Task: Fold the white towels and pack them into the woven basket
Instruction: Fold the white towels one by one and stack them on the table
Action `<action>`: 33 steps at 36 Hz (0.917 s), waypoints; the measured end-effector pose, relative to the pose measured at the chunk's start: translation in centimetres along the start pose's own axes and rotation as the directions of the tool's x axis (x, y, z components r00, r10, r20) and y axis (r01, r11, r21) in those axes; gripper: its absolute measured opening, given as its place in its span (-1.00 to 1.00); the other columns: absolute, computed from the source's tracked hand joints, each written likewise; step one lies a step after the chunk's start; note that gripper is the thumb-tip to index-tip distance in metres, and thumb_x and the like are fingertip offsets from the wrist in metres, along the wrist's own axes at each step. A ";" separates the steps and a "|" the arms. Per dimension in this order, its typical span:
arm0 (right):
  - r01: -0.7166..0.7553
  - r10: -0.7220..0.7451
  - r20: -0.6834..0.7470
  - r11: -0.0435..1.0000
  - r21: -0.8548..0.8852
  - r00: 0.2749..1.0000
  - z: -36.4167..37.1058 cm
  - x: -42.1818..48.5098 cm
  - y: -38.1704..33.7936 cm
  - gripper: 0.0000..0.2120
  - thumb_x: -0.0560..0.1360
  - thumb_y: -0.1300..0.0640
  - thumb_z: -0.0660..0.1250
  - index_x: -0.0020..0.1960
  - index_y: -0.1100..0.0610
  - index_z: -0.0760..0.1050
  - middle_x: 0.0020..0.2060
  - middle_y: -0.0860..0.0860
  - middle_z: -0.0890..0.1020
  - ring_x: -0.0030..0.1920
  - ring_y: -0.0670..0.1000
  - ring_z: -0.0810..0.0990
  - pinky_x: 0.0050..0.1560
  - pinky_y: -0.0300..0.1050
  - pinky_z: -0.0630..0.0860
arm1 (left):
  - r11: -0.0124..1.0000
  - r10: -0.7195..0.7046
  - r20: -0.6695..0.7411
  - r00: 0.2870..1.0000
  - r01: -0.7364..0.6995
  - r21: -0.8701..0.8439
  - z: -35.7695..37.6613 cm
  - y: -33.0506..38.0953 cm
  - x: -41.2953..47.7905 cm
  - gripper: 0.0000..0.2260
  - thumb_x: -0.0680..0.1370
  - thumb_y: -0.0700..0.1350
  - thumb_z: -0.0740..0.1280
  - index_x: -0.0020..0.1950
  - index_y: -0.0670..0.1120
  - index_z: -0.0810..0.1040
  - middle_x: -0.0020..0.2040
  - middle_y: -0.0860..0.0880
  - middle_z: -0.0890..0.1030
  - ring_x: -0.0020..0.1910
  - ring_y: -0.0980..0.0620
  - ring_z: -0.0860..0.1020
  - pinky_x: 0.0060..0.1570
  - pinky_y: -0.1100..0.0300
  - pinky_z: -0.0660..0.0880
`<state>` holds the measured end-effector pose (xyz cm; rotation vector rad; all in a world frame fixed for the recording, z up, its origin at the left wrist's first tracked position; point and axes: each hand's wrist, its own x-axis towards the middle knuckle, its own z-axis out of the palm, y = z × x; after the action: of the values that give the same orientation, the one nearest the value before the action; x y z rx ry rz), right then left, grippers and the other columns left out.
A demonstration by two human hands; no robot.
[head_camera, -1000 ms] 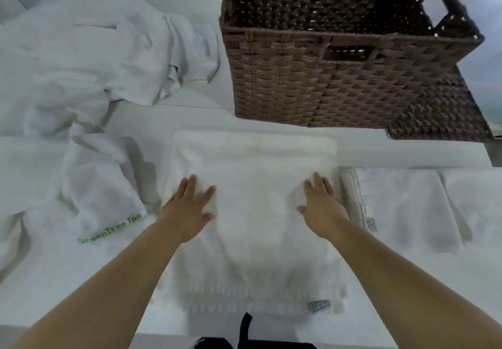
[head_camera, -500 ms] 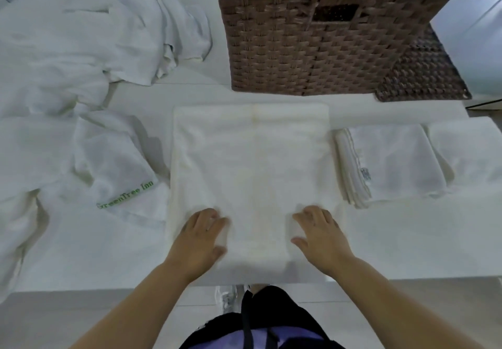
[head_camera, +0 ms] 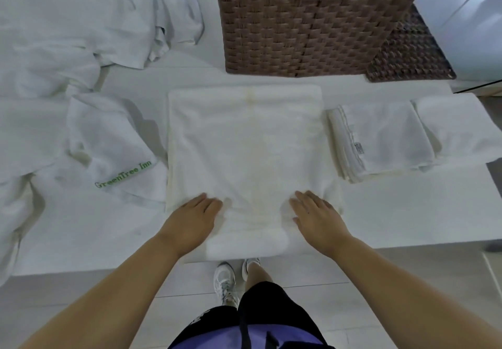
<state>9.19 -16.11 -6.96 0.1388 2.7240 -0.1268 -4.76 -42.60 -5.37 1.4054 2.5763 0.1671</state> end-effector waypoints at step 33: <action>0.158 -0.099 -0.363 0.978 0.135 0.927 1.0 -3.6 1.3 -0.67 0.08 0.50 0.55 -0.23 0.23 0.65 -0.04 0.09 0.70 -0.06 0.17 0.68 -0.16 0.11 0.63 | 0.996 0.078 0.071 0.994 -0.081 0.046 1.6 1.5 -3.7 -0.59 0.18 0.01 0.62 -0.10 -0.17 0.67 -0.05 -0.09 0.64 -0.06 -0.11 0.64 -0.11 0.03 0.60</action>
<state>13.02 -15.23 -6.47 0.0287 3.0821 -0.3985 -1.21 -44.87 -6.14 1.5050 2.4867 0.0665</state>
